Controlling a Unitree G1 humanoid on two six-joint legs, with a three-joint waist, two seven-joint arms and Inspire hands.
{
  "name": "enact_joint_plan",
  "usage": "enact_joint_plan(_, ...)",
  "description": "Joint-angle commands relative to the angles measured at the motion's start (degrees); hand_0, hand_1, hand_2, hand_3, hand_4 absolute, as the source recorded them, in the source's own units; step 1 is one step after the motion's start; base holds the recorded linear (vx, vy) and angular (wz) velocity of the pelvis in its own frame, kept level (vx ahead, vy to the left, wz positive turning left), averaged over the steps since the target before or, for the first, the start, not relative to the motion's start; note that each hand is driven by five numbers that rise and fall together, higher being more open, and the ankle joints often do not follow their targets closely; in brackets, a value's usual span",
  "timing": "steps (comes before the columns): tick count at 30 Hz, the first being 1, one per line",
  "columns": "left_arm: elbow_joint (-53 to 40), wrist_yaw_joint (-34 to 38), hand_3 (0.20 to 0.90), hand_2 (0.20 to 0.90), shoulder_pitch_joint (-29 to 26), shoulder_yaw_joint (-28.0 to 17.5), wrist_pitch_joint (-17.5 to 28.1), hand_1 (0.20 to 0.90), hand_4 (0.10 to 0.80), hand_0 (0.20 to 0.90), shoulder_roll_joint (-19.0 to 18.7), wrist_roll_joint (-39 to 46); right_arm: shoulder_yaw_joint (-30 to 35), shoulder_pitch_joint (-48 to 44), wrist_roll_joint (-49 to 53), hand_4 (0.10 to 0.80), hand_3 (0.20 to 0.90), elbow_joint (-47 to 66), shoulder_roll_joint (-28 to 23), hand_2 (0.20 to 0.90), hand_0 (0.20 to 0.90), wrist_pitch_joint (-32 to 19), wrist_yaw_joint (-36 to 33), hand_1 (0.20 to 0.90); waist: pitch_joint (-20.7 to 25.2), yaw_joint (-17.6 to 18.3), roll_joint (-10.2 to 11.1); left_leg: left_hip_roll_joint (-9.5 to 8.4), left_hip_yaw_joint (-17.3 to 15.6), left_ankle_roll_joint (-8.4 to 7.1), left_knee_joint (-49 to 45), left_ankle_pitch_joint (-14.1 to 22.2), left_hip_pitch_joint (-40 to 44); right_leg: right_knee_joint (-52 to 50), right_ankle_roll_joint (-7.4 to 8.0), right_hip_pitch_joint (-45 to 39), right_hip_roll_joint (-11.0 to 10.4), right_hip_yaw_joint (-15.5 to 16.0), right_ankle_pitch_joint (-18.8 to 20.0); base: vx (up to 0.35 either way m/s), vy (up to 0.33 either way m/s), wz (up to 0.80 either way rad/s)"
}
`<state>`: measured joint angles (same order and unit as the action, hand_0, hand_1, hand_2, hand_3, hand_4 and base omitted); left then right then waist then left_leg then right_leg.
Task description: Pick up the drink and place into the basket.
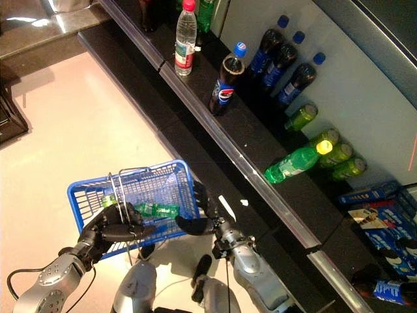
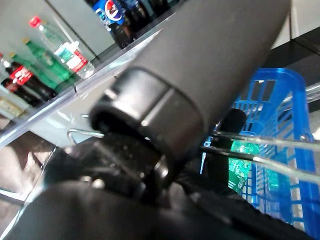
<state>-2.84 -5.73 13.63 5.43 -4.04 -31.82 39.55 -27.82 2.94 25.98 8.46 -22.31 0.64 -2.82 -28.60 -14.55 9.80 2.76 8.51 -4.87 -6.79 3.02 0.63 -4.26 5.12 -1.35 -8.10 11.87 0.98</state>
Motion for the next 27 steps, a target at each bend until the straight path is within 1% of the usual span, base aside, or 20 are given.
enact_joint_plan(1, -12.2, -3.3, 0.200, 0.300, -2.0, -1.8, 18.6, 0.300, 0.100, 0.300, 3.1, 4.1, 1.3, 1.3, 6.5, 0.800, 0.900, 5.3, -1.2, 0.900, 0.900, -8.6, 4.3, 0.900, 12.6, 3.4, -1.9, 0.59, -2.8, 3.20, 0.0, -2.1, -0.8, 0.3, 2.48, -3.0, -1.2, -3.3, 0.7, -0.034, 0.073, -0.05)
enact_joint_plan(2, -10.4, -2.6, 0.200, 0.300, -0.7, -1.7, 19.9, 0.300, 0.100, 0.300, 3.7, 3.6, 2.4, 2.9, 7.0, 0.800, 0.900, 4.4, -0.9, 0.900, 0.900, -8.5, 5.0, 0.900, 13.3, 4.1, -2.2, 0.89, -3.5, 3.08, 0.7, -2.2, -0.2, 0.8, 2.59, -3.1, -1.3, -3.7, 0.7, -0.035, 0.085, -0.13)
enact_joint_plan(4, -9.2, -1.1, 0.200, 0.300, 0.6, -1.9, 20.4, 0.300, 0.100, 0.300, 4.3, 3.1, 3.8, 4.6, 5.7, 0.800, 0.900, 3.0, -0.7, 0.900, 0.900, -8.4, 5.3, 0.900, 14.0, 4.8, -2.5, 1.19, -4.1, 2.98, 1.7, -2.4, 0.4, 1.6, 2.66, -3.3, -1.3, -4.1, 0.9, -0.044, 0.097, -0.27)
enact_joint_plan(5, -6.4, 2.5, 0.200, 0.300, 2.7, -2.1, 21.2, 0.300, 0.100, 0.300, 5.0, 2.8, 6.5, 7.8, 1.7, 0.800, 0.900, 2.1, -2.0, 0.900, 0.900, -9.4, 7.6, 0.900, 15.2, 6.2, -2.9, 1.67, -5.3, 2.77, 3.5, -2.7, 1.3, 3.0, 2.95, -3.5, -1.3, -5.1, 1.4, -0.039, 0.085, -0.31)
enact_joint_plan(6, -5.2, 3.5, 0.200, 0.300, 3.0, -2.1, 21.1, 0.300, 0.100, 0.300, 5.1, 2.9, 7.1, 8.6, 0.6, 0.800, 0.900, 1.8, -2.6, 0.900, 0.900, -9.5, 7.9, 0.900, 15.5, 6.5, -3.0, 1.83, -5.6, 2.69, 4.0, -2.8, 1.6, 3.5, 3.07, -3.5, -1.3, -5.5, 1.6, -0.043, 0.102, -0.29)
enact_joint_plan(8, -1.7, 6.8, 0.200, 0.300, 3.7, -1.8, 21.6, 0.300, 0.100, 0.300, 5.6, 2.1, 8.3, 10.3, 1.5, 0.800, 0.900, 0.6, -4.0, 0.900, 0.900, -8.8, 9.3, 0.900, 16.4, 7.6, -3.1, 2.23, -6.8, 2.28, 5.5, -3.3, 2.3, 5.1, 3.44, -3.6, -1.4, -6.3, 2.6, -0.022, 0.080, -0.19)
enact_joint_plan(10, 6.0, 9.9, 0.200, 0.300, 3.3, -1.3, 22.1, 0.300, 0.100, 0.300, 7.3, 2.7, 8.9, 11.1, 0.1, 0.800, 0.900, -4.0, -4.3, 0.900, 0.900, -7.9, 9.9, 0.900, 17.4, 9.0, -3.4, 2.58, -8.3, 1.79, 7.4, -3.9, 3.2, 6.9, 3.78, -3.6, -1.7, -7.2, 3.6, -0.017, 0.127, -0.25)
enact_joint_plan(11, 8.2, 10.5, 0.200, 0.300, 2.9, -1.2, 22.4, 0.300, 0.100, 0.300, 7.7, 2.3, 8.9, 11.1, 0.1, 0.800, 0.900, -5.8, -4.2, 0.900, 0.900, -7.7, 9.8, 0.900, 17.8, 9.2, -3.5, 2.60, -8.7, 1.69, 7.7, -3.9, 3.4, 7.1, 3.90, -3.5, -1.9, -7.2, 3.7, -0.010, 0.133, -0.31)
enact_joint_plan(12, 11.5, 11.9, 0.200, 0.300, 2.5, -1.1, 22.0, 0.300, 0.100, 0.300, 8.5, 2.6, 9.1, 11.3, -0.8, 0.800, 0.900, -9.1, -3.6, 0.900, 0.900, -6.7, 8.8, 0.900, 18.3, 9.6, -3.7, 2.60, -9.2, 1.59, 8.0, -4.0, 3.5, 7.2, 4.01, -3.4, -2.2, -7.2, 3.9, -0.009, 0.093, -0.29)
enact_joint_plan(15, 18.2, 12.7, 0.200, 0.300, 1.7, -1.3, 22.9, 0.300, 0.100, 0.300, 10.5, 2.1, 8.9, 11.3, -1.9, 0.800, 0.900, -14.7, -2.2, 0.900, 0.900, -7.0, 7.9, 0.900, 18.6, 10.1, -4.1, 2.43, -9.9, 1.58, 8.1, -3.8, 3.6, 6.9, 4.23, -3.1, -2.8, -7.2, 4.0, -0.008, 0.070, -0.11)
enact_joint_plan(16, 21.3, 13.6, 0.200, 0.300, 1.1, -1.5, 22.1, 0.300, 0.100, 0.300, 11.4, 2.8, 8.9, 11.4, -3.6, 0.800, 0.900, -17.8, -1.3, 0.900, 0.900, -6.0, 6.6, 0.900, 18.8, 10.3, -4.2, 2.27, -10.1, 1.60, 8.3, -3.7, 3.8, 6.6, 4.37, -3.0, -3.1, -7.0, 4.1, 0.003, 0.039, -0.01)
enact_joint_plan(17, 21.3, 13.5, 0.200, 0.300, 1.0, -1.5, 22.1, 0.300, 0.100, 0.300, 11.4, 2.8, 8.9, 11.4, -3.6, 0.800, 0.900, -17.9, -1.2, 0.900, 0.900, -6.0, 6.6, 0.900, 18.8, 10.3, -4.2, 2.27, -10.1, 1.61, 8.3, -3.7, 3.8, 6.6, 4.38, -3.0, -3.1, -7.0, 4.1, 0.011, 0.049, -0.01)
enact_joint_plan(18, 27.2, 13.8, 0.200, 0.300, -0.4, -2.1, 21.8, 0.300, 0.100, 0.300, 13.6, 3.6, 8.4, 10.9, -4.4, 0.800, 0.900, -22.8, 0.5, 0.900, 0.900, -6.3, 5.4, 0.900, 19.0, 10.5, -4.3, 1.81, -10.0, 1.80, 8.5, -3.5, 4.1, 6.2, 4.69, -3.1, -3.7, -6.9, 4.0, 0.000, 0.000, 0.00)
enact_joint_plan(20, 33.7, 15.5, 0.200, 0.300, -2.1, -2.4, 21.0, 0.300, 0.100, 0.300, 14.9, 1.5, 8.2, 10.4, -5.3, 0.800, 0.900, -29.2, 2.8, 0.900, 0.900, -4.8, 3.2, 0.900, 19.5, 10.9, -4.6, 1.26, -9.1, 2.09, 9.1, -3.3, 4.5, 5.5, 4.59, -3.1, -3.5, -7.7, 3.6, 0.015, 0.002, 0.02)
enact_joint_plan(21, 36.7, 16.1, 0.200, 0.300, -3.1, -2.5, 20.6, 0.300, 0.100, 0.300, 15.7, 1.2, 8.4, 9.7, -5.5, 0.800, 0.900, -32.7, 3.8, 0.900, 0.900, -4.7, 2.2, 0.900, 19.8, 11.3, -4.7, 1.04, -8.3, 2.31, 9.4, -3.3, 4.6, 5.4, 4.28, -3.2, -3.0, -8.9, 3.4, 0.031, 0.003, 0.09)
enact_joint_plan(23, 41.1, 17.0, 0.200, 0.300, -4.3, -2.6, 19.1, 0.300, 0.100, 0.300, 17.0, 3.2, 9.3, 8.7, -5.4, 0.800, 0.900, -38.6, 5.7, 0.900, 0.900, -3.1, -0.2, 0.900, 20.2, 12.5, -5.0, 0.54, -5.9, 2.98, 9.8, -3.3, 4.8, 4.8, 3.15, -3.1, -1.0, -12.9, 2.4, 0.046, -0.002, 0.10)
enact_joint_plan(24, 41.6, 17.3, 0.200, 0.300, -4.4, -2.7, 19.0, 0.300, 0.100, 0.300, 17.1, 3.9, 9.4, 8.6, -5.4, 0.800, 0.900, -39.2, 5.9, 0.900, 0.900, -2.7, -0.6, 0.900, 20.2, 12.7, -5.1, 0.48, -5.6, 3.05, 9.7, -3.3, 4.8, 4.7, 2.99, -3.2, -0.7, -13.3, 2.3, 0.072, -0.023, 0.23)
enact_joint_plan(25, 44.2, 16.6, 0.200, 0.300, -4.8, -3.1, 18.6, 0.300, 0.100, 0.300, 17.6, 4.3, 10.1, 8.3, -5.7, 0.800, 0.900, -43.0, 6.8, 0.900, 0.900, -2.9, -1.2, 0.900, 20.3, 13.0, -5.1, 0.13, -4.2, 3.17, 9.5, -3.2, 4.7, 4.5, 2.52, -3.2, 0.1, -14.3, 2.0, 0.068, -0.036, 0.57)
enact_joint_plan(26, 46.4, 16.5, 0.200, 0.300, -4.9, -3.8, 18.8, 0.300, 0.100, 0.300, 18.2, 3.5, 10.7, 7.6, -6.9, 0.800, 0.900, -46.9, 7.5, 0.900, 0.900, -3.6, -1.6, 0.900, 20.3, 12.8, -5.2, 0.10, -3.7, 3.04, 9.4, -3.4, 4.6, 4.4, 2.35, -3.1, 0.3, -14.0, 2.0, 0.064, -0.068, 0.80)
enact_joint_plan(27, 49.2, 17.0, 0.200, 0.300, -5.3, -4.5, 18.9, 0.300, 0.100, 0.300, 19.1, 2.3, 10.6, 6.2, -8.3, 0.800, 0.900, -51.7, 8.1, 0.900, 0.900, -1.9, -2.9, 0.900, 20.1, 12.2, -5.4, 0.32, -3.2, 2.75, 9.2, -3.8, 4.1, 4.3, 1.95, -3.0, 0.7, -13.5, 2.0, 0.019, -0.083, 0.80)
